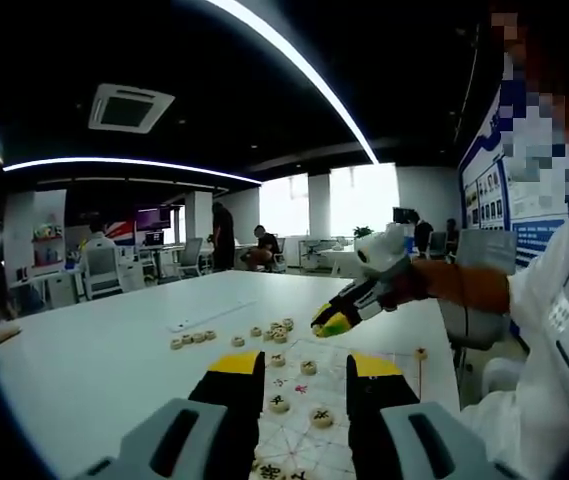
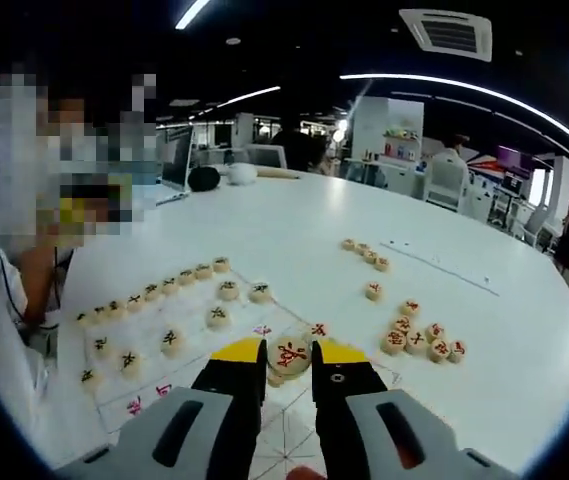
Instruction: Pick up the chess pieces one by one and place each piece onto its starting position on the chessboard, setting the pieces on their correct points until all the chess pieces are arranged in the starting layout
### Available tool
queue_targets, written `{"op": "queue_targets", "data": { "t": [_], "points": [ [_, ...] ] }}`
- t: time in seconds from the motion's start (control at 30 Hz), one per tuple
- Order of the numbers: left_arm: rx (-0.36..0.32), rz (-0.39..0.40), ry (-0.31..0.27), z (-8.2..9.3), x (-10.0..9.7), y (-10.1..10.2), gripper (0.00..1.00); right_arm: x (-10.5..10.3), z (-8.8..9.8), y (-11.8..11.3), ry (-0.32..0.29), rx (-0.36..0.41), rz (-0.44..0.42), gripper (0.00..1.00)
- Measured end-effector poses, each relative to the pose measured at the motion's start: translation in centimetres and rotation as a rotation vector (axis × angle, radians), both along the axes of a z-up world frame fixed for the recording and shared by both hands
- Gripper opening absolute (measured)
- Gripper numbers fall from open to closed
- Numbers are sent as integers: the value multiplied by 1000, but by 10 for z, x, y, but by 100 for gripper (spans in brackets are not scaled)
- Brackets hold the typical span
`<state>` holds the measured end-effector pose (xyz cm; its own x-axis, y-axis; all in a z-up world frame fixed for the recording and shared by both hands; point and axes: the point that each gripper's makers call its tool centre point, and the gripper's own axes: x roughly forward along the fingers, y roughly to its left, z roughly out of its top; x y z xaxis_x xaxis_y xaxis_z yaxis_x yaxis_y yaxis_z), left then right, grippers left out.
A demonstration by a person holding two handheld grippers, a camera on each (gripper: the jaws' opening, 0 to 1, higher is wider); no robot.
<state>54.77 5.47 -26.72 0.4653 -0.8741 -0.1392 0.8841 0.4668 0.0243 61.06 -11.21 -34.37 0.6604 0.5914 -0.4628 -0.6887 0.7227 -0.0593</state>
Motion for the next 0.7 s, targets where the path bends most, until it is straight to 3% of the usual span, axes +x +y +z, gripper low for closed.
{"op": "queue_targets", "data": {
  "t": [0.27,0.37,0.53,0.7],
  "points": [
    [-1,2,-3,0,0,3,34,-33,-23,12,52,-46,88,20],
    [19,-5,-28,1,-2,7,34,-40,-31,17,66,-62,116,20],
    [27,-26,-33,1,-8,10,34,-44,-42,22,87,-74,141,20],
    [70,-83,-28,-9,-19,1,34,-42,-43,22,93,-78,146,20]
  ]
}}
